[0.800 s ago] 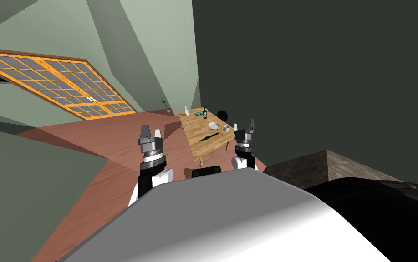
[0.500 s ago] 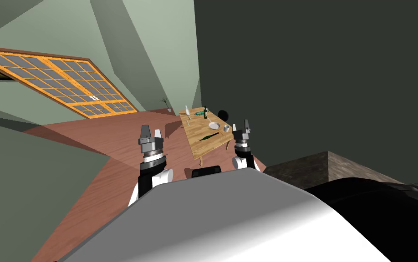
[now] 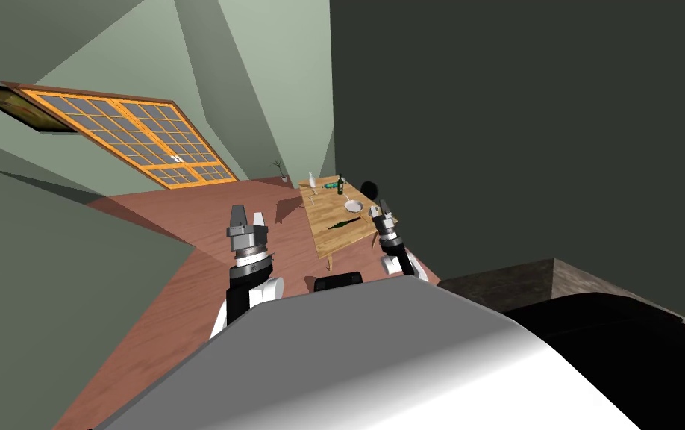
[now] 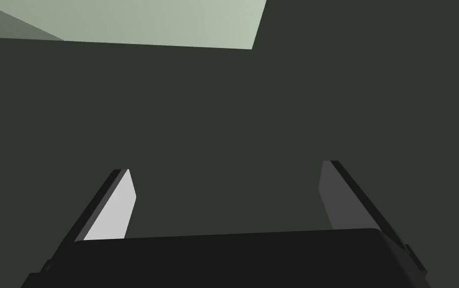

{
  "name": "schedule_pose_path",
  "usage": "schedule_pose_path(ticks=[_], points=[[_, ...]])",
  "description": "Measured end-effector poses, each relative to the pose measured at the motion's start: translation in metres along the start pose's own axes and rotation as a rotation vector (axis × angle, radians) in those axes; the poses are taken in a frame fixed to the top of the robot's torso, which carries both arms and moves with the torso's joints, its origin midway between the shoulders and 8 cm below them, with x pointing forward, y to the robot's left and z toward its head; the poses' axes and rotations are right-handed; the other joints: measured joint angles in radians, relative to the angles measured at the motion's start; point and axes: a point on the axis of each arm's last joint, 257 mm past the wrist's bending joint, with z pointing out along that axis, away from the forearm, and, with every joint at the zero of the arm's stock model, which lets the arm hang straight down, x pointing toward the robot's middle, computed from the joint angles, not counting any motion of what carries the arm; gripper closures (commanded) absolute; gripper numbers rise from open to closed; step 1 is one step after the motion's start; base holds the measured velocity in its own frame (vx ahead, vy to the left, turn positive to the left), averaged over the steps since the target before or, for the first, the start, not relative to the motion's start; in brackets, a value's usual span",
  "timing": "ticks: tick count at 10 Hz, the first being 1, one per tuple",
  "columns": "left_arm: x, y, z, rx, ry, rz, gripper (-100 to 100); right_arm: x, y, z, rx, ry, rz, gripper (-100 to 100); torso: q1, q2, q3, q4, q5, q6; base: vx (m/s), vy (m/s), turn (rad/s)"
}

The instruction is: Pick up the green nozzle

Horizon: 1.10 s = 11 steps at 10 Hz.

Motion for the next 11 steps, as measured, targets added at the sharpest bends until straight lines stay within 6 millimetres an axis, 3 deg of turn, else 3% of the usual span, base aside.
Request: schedule_pose_path(ticks=[4,7,11], points=[[0.0,0.0,0.0,0.0,0.0,0.0,0,0.035,-0.039,-0.001,0.047,0.175,-0.178,-100,0.001,-0.002,-0.001,0.0,0.0,0.0,-0.015,-0.037,0.109],[0.0,0.0,0.0,0.0,0.0,0.0,0,0.046,-0.062,-0.005,0.076,0.273,-0.291,-100,0.002,-0.001,-0.001,0.0,0.0,0.001,-0.014,-0.026,0.126],[0.0,0.0,0.0,0.0,0.0,0.0,0,0.064,-0.107,-0.014,0.11,0.443,-0.492,-100,0.001,-0.001,-0.001,0.0,0.0,0.0,-0.019,-0.035,0.143]])
